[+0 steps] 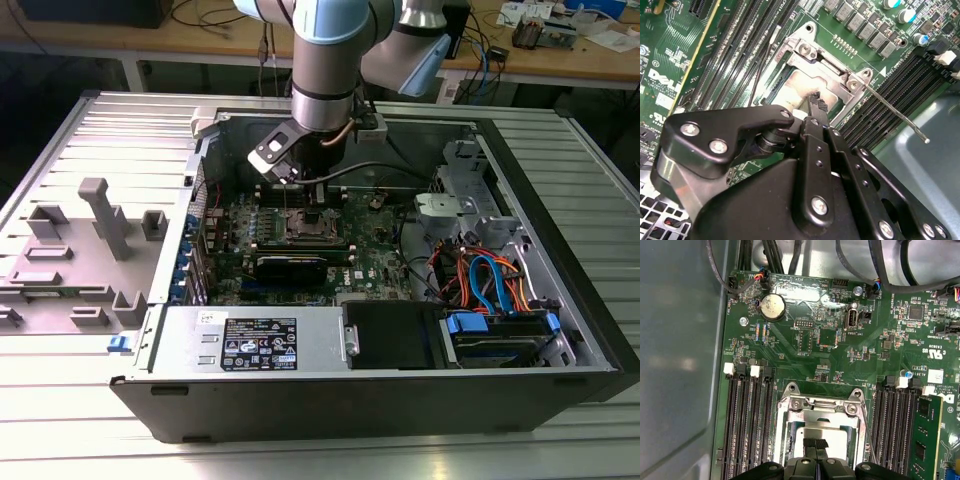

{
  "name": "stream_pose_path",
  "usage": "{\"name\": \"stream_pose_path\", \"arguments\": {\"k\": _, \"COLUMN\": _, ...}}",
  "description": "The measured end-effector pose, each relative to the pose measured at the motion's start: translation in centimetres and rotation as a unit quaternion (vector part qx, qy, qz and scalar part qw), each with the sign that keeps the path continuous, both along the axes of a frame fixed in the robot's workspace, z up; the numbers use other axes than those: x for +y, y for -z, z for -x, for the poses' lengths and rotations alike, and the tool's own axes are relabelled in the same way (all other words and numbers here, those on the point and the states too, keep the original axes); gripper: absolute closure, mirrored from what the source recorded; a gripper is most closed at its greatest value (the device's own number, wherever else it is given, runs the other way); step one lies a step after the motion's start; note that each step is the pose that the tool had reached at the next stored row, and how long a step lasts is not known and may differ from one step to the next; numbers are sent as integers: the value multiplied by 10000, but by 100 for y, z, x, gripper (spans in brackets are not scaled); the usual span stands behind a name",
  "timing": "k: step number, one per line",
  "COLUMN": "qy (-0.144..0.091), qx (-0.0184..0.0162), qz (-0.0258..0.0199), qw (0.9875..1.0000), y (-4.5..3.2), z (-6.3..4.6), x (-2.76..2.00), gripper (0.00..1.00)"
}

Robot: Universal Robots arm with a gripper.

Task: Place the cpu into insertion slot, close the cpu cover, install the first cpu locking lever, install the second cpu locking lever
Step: 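Install the first cpu locking lever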

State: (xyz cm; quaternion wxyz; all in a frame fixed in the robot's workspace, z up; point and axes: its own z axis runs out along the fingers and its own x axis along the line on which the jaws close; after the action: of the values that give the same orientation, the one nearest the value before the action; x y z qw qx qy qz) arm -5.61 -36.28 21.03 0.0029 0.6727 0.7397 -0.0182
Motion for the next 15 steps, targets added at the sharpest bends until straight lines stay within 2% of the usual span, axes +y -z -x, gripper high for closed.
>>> {"name": "stream_pose_path", "arguments": {"k": 6, "qy": 0, "qx": 0, "qz": -11, "qw": 10000, "y": -24, "z": -1, "x": 0, "gripper": 89}}
{"name": "stream_pose_path", "arguments": {"k": 15, "qy": 0, "qx": 0, "qz": -12, "qw": 10000, "y": -118, "z": -1, "x": 0, "gripper": 89}}
